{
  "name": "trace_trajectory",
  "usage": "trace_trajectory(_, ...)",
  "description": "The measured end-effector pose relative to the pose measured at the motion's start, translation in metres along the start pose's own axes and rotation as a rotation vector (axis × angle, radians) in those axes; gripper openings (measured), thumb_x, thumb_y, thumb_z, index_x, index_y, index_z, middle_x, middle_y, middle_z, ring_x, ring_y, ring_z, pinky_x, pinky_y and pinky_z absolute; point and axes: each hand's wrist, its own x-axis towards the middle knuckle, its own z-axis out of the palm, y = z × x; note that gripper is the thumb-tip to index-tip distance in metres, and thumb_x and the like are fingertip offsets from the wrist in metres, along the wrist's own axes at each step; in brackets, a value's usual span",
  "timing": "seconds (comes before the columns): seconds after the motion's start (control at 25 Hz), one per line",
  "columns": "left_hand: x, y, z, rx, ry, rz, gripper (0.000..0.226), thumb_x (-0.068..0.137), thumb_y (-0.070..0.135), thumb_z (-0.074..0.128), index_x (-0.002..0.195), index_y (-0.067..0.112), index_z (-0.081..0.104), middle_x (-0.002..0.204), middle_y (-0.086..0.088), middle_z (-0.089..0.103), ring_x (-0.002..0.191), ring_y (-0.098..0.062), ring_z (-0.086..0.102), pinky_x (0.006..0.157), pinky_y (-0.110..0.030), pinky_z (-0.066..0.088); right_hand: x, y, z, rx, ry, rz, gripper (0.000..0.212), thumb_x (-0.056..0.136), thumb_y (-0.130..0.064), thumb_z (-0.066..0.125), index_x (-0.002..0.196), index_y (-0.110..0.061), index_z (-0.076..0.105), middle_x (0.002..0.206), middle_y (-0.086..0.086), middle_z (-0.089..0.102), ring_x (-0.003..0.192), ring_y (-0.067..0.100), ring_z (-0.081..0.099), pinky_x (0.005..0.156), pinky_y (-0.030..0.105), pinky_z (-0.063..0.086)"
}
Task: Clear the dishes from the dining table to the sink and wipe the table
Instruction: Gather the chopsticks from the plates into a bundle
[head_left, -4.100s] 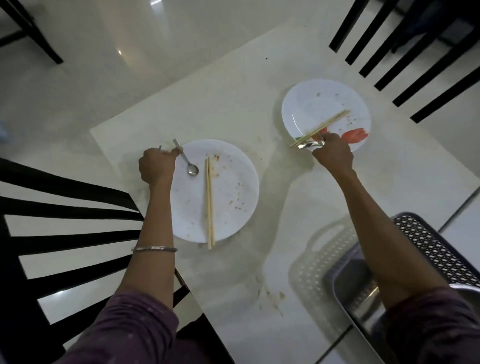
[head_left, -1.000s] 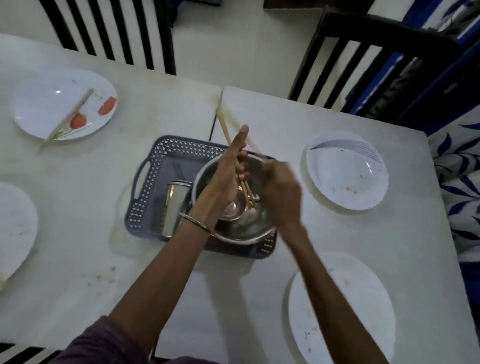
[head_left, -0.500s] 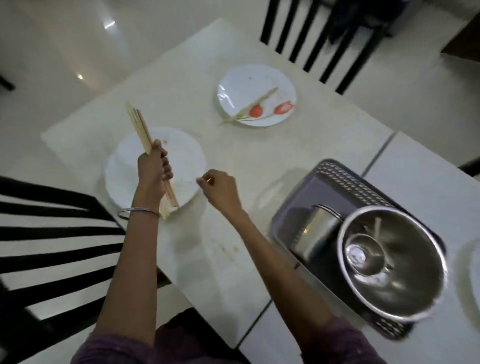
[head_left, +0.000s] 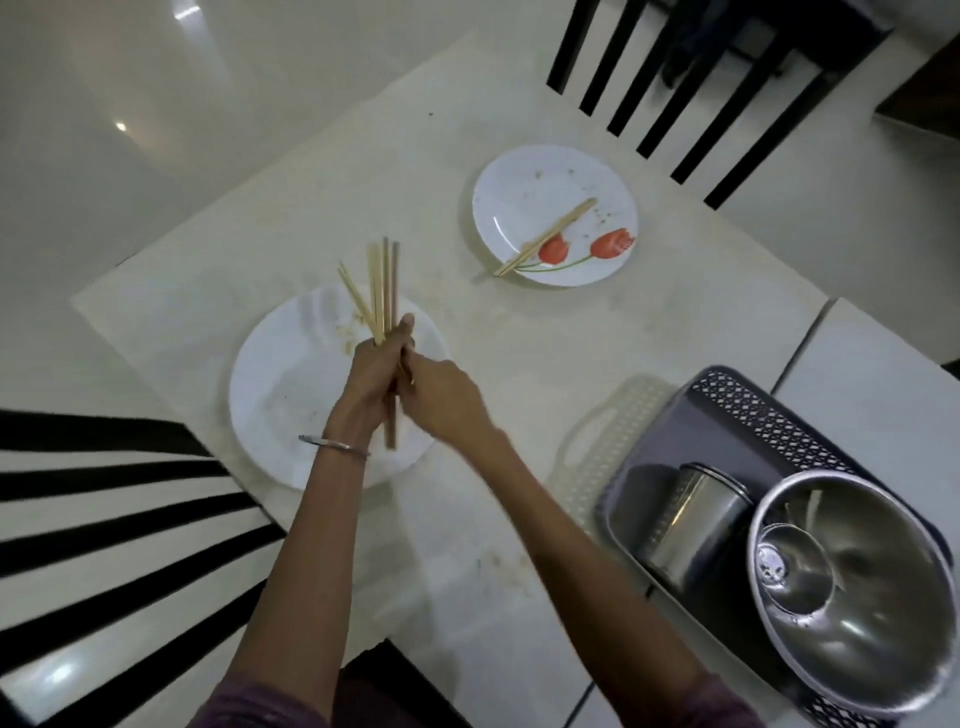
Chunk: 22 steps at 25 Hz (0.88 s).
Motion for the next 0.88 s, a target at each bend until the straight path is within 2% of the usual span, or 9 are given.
trace_trajectory(0.08, 0.013, 0.018, 0.03, -0.137, -0.014, 0.042, 0.046, 0.09, 0.047, 0.059, 0.058, 0.017, 0.043, 0.044, 0.005, 0.039, 0.043, -0.011, 0.043, 0.049, -0.024, 0.044, 0.021, 0.029, -0.053, 0.157, -0.028, 0.093, 0.035, 0.095, -0.036, 0.058, 0.099, -0.002, 0.067, 0.082, 0.011, 0.069, 0.068, 0.027, 0.063, 0.055, 0.03, 0.048)
trace_trajectory(0.12, 0.02, 0.028, 0.044, -0.199, -0.021, 0.047, 0.046, 0.092, 0.046, 0.055, 0.06, 0.017, 0.041, 0.045, 0.004, 0.034, 0.042, -0.011, 0.043, 0.047, -0.023, 0.046, 0.036, 0.046, -0.079, 0.241, 0.093, 0.153, 0.04, 0.093, -0.041, 0.061, 0.098, -0.002, 0.068, 0.084, 0.009, 0.07, 0.067, 0.025, 0.065, 0.06, 0.031, 0.054)
trace_trajectory(0.24, 0.039, 0.053, 0.076, -0.324, -0.034, 0.018, 0.046, 0.095, 0.045, 0.051, 0.062, 0.016, 0.037, 0.045, 0.005, 0.027, 0.034, -0.008, 0.032, 0.036, -0.015, 0.03, 0.085, 0.085, -0.126, 0.203, 0.455, 0.316, 0.046, 0.096, -0.044, 0.054, 0.127, -0.01, 0.057, 0.125, 0.014, 0.061, 0.097, 0.036, 0.068, 0.089, 0.047, 0.055)
trace_trajectory(0.32, 0.048, 0.063, 0.088, -0.316, -0.041, -0.013, 0.045, 0.094, 0.045, 0.054, 0.063, 0.016, 0.038, 0.045, 0.006, 0.024, 0.032, -0.006, 0.024, 0.034, -0.015, 0.02, 0.11, 0.091, -0.123, 0.065, 0.34, 0.383, 0.052, 0.095, -0.05, 0.05, 0.136, -0.018, 0.05, 0.139, 0.015, 0.045, 0.112, 0.037, 0.06, 0.094, 0.047, 0.052)
trace_trajectory(0.4, 0.054, 0.068, 0.091, -0.276, -0.03, -0.035, 0.042, 0.089, 0.044, 0.062, 0.067, 0.016, 0.04, 0.048, 0.005, 0.023, 0.033, -0.006, 0.022, 0.034, -0.016, 0.018, 0.123, 0.094, -0.107, -0.087, 0.313, 0.367, 0.045, 0.093, -0.05, 0.052, 0.123, -0.017, 0.057, 0.133, 0.014, 0.045, 0.11, 0.035, 0.058, 0.086, 0.041, 0.046)
trace_trajectory(0.48, 0.054, 0.069, 0.092, -0.227, -0.038, -0.036, 0.042, 0.083, 0.049, 0.067, 0.074, 0.015, 0.043, 0.049, 0.006, 0.025, 0.034, -0.006, 0.022, 0.034, -0.016, 0.019, 0.121, 0.095, -0.1, -0.069, 0.438, 0.323, 0.028, 0.093, -0.03, 0.055, 0.107, -0.009, 0.065, 0.123, 0.014, 0.054, 0.102, 0.035, 0.062, 0.078, 0.037, 0.046)
trace_trajectory(0.68, 0.022, 0.061, 0.122, -0.078, -0.233, -0.002, 0.062, 0.066, 0.066, 0.072, 0.092, 0.012, 0.059, 0.056, 0.007, 0.029, 0.039, -0.006, 0.025, 0.034, -0.018, 0.022, 0.033, 0.09, -0.096, 0.386, 0.637, 0.16, 0.038, 0.074, 0.013, 0.053, 0.1, -0.002, 0.077, 0.097, 0.015, 0.075, 0.087, 0.032, 0.071, 0.085, 0.041, 0.056)
trace_trajectory(0.8, -0.018, 0.047, 0.166, -0.011, -0.342, 0.037, 0.051, 0.067, 0.064, 0.073, 0.07, 0.014, 0.064, 0.046, 0.006, 0.033, 0.033, -0.007, 0.032, 0.036, -0.015, 0.028, -0.052, 0.086, -0.08, 0.455, 0.77, 0.041, 0.034, 0.078, 0.011, 0.052, 0.094, -0.008, 0.075, 0.087, 0.01, 0.076, 0.07, 0.029, 0.072, 0.068, 0.048, 0.058)
trace_trajectory(0.88, -0.052, 0.031, 0.202, 0.016, -0.412, 0.04, 0.055, 0.073, 0.065, 0.066, 0.05, 0.018, 0.049, 0.041, 0.005, 0.032, 0.029, -0.009, 0.032, 0.035, -0.013, 0.028, -0.104, 0.097, -0.078, 0.403, 0.894, 0.106, 0.022, 0.084, 0.005, 0.054, 0.093, -0.011, 0.068, 0.082, 0.009, 0.074, 0.067, 0.03, 0.069, 0.061, 0.047, 0.055)
